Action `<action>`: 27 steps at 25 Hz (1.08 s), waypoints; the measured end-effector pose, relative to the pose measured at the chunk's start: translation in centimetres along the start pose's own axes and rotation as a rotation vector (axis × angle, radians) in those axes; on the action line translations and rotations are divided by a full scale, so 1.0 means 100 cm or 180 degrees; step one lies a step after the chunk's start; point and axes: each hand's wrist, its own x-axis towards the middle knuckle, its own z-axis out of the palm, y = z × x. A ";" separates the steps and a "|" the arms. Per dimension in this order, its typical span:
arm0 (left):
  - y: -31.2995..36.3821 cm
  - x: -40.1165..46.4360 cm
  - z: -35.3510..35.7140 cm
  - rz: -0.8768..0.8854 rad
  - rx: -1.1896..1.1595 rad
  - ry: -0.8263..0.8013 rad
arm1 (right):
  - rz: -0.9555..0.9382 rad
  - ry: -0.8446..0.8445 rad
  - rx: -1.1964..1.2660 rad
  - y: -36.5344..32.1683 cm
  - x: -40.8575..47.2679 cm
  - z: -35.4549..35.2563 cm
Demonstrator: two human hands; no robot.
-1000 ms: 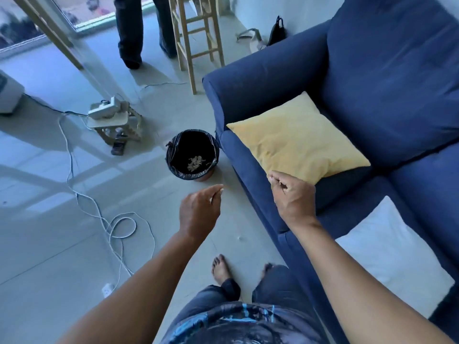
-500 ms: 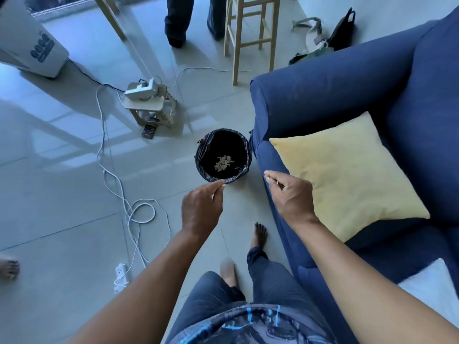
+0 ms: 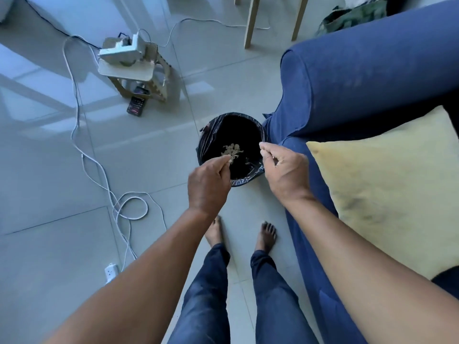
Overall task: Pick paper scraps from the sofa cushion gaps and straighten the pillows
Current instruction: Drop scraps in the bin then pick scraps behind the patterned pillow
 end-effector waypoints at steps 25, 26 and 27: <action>0.029 -0.017 -0.054 0.1155 0.0449 -0.1321 | 0.0750 0.0220 -0.0531 -0.042 -0.078 -0.071; 0.038 -0.024 -0.054 0.1260 0.0461 -0.1369 | 0.0861 0.0271 -0.0556 -0.040 -0.093 -0.086; 0.045 -0.031 -0.053 0.1348 0.0470 -0.1410 | 0.0950 0.0297 -0.0583 -0.037 -0.107 -0.097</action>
